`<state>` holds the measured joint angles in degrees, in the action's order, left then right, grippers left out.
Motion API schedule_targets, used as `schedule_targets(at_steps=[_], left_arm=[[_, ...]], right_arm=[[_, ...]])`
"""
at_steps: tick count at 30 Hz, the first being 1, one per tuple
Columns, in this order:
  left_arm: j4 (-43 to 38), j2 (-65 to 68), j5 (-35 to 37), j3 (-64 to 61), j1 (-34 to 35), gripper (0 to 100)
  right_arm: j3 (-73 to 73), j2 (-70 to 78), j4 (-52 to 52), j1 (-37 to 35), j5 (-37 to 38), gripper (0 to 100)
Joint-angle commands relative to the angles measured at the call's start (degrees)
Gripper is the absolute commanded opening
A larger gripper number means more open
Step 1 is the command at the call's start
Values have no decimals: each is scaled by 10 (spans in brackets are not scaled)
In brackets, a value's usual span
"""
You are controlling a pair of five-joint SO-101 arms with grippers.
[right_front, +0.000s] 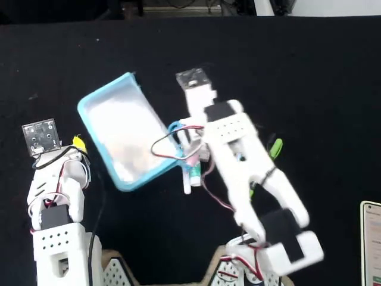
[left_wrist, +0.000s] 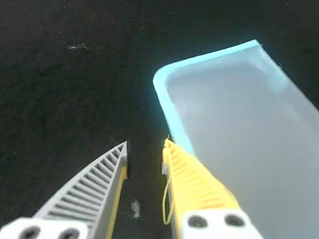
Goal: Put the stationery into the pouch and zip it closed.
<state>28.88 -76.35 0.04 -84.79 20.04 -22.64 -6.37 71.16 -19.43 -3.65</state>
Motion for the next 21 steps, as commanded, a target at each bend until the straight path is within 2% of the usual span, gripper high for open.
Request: schedule_targets(at_steps=[1, 6, 14, 19, 21], left_arm=[[-2, -8, 2, 10, -2, 120], [-2, -8, 1, 10, -2, 120], [-2, -8, 1, 10, -2, 120], [-2, -8, 1, 10, -2, 120], [-1, -8, 1, 9, -2, 120]], right_arm=[[-14, -97, -9, 58, 18, 11], [-69, -163, -17, 104, 19, 11], [-234, -249, -157, 183, 20, 18], [-293, -260, -179, 184, 63, 194], [-289, -261, -179, 184, 85, 218]])
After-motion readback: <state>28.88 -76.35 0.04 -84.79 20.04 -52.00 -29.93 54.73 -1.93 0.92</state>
